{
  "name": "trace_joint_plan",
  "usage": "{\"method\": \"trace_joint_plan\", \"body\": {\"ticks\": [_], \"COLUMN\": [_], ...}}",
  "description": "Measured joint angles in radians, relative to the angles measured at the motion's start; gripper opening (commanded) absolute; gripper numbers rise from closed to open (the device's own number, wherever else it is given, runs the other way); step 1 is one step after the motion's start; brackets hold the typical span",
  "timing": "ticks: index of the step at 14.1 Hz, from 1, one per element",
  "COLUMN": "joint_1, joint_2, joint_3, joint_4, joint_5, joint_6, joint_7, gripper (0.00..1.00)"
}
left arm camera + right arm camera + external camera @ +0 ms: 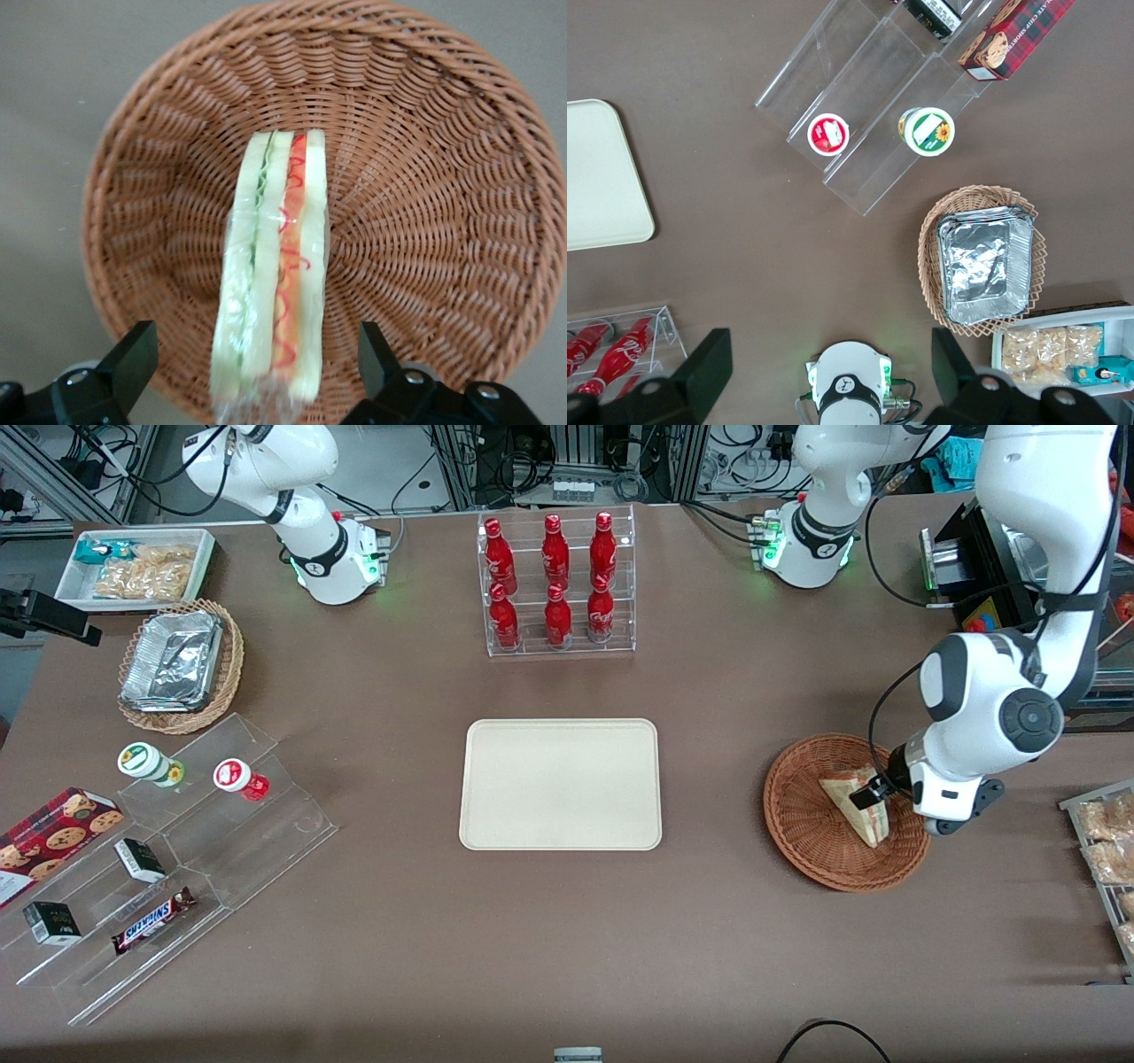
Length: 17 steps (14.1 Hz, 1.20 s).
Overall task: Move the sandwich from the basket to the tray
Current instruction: 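Lower the left gripper and close it on the wrapped sandwich, then lift the sandwich and carry it over the cream tray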
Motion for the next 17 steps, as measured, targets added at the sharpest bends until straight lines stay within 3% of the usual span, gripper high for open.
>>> {"method": "trace_joint_plan", "body": {"ticks": [2, 3, 5, 7, 8, 14, 17], "joint_1": [0.0, 0.0, 0.0, 0.0, 0.0, -0.008, -0.065], "joint_2": [0.018, 0.023, 0.029, 0.033, 0.034, 0.007, -0.052], "joint_3": [0.0, 0.0, 0.0, 0.0, 0.0, -0.018, -0.036], "joint_4": [-0.02, -0.024, -0.03, -0.042, -0.047, -0.03, -0.009], "joint_5": [-0.001, -0.001, -0.001, -0.001, -0.002, 0.007, 0.016], "joint_6": [0.047, 0.052, 0.052, 0.066, 0.073, 0.074, -0.015], "joint_7": [-0.001, -0.001, -0.001, -0.001, -0.001, 0.012, 0.062], "gripper": [1.0, 0.88, 0.45, 0.21, 0.17, 0.17, 0.17]}}
